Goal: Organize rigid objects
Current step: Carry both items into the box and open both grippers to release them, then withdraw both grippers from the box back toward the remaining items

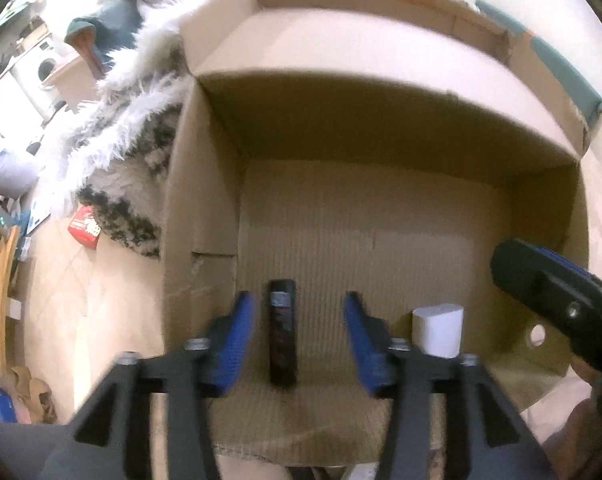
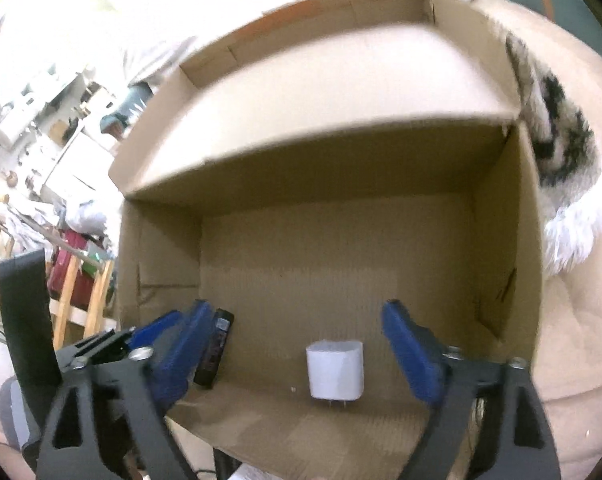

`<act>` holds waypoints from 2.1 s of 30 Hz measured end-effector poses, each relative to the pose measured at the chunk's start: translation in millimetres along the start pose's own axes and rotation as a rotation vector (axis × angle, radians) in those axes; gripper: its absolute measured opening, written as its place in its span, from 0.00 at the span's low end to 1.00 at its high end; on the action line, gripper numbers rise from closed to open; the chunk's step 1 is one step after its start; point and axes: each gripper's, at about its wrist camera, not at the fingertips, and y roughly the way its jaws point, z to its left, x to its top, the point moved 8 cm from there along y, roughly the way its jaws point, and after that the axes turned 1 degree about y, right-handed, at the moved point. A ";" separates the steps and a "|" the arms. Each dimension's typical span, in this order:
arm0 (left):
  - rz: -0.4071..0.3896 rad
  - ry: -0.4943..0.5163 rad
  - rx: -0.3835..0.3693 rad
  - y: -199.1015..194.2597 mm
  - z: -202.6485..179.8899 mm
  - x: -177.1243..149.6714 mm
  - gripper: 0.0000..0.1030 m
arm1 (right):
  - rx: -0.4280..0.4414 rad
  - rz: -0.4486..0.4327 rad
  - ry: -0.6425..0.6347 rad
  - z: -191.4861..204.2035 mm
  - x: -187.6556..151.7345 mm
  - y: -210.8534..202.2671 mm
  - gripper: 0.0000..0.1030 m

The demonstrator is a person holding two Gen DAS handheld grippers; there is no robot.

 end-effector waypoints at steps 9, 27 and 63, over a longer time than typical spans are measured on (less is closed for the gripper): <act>-0.027 -0.026 -0.005 -8.3 6.4 9.3 0.60 | -0.018 -0.039 -0.003 -1.2 7.2 -9.8 1.00; -0.072 -0.027 -0.022 -42.3 7.3 7.9 0.60 | -0.074 -0.119 -0.036 -1.0 9.7 -37.8 1.00; 0.007 -0.163 -0.076 -54.8 63.6 -76.0 0.60 | -0.015 0.078 0.018 -2.3 -92.2 -60.8 1.00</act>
